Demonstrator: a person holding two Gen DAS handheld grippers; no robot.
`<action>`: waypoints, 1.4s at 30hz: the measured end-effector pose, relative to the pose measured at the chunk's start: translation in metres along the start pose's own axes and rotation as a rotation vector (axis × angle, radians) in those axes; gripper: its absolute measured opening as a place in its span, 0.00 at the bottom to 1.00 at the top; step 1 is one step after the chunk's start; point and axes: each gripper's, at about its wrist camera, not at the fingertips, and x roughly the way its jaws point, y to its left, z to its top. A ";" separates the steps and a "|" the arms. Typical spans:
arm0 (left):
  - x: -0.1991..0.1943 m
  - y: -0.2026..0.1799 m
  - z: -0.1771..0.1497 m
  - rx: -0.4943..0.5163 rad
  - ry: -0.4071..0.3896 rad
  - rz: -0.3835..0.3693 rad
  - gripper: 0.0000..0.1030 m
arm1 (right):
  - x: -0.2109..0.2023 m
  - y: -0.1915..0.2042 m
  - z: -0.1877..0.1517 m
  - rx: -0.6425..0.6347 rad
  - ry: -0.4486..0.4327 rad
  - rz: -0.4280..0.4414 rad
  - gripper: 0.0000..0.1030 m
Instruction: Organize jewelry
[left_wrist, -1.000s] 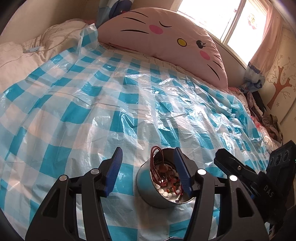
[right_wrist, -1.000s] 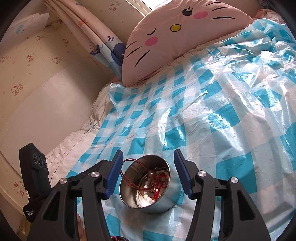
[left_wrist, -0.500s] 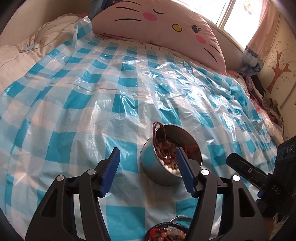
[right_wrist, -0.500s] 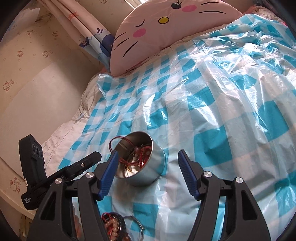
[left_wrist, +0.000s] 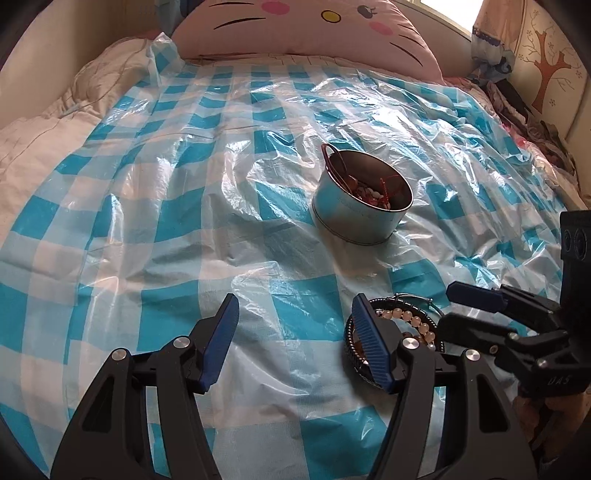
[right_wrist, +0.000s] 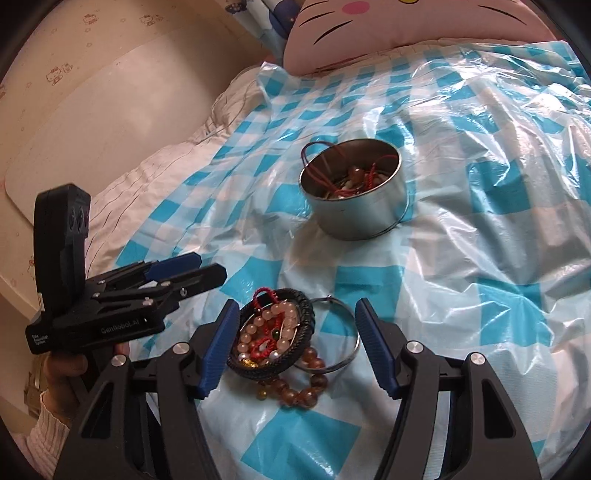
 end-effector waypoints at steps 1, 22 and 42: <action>-0.002 0.005 0.000 -0.027 -0.004 -0.003 0.61 | 0.001 0.005 -0.001 -0.021 0.001 0.005 0.62; -0.008 0.033 -0.007 -0.136 -0.009 -0.060 0.67 | 0.011 0.016 0.006 -0.093 -0.057 -0.088 0.65; 0.039 -0.036 -0.004 0.033 0.109 -0.146 0.05 | -0.022 -0.034 0.019 0.131 -0.183 -0.101 0.65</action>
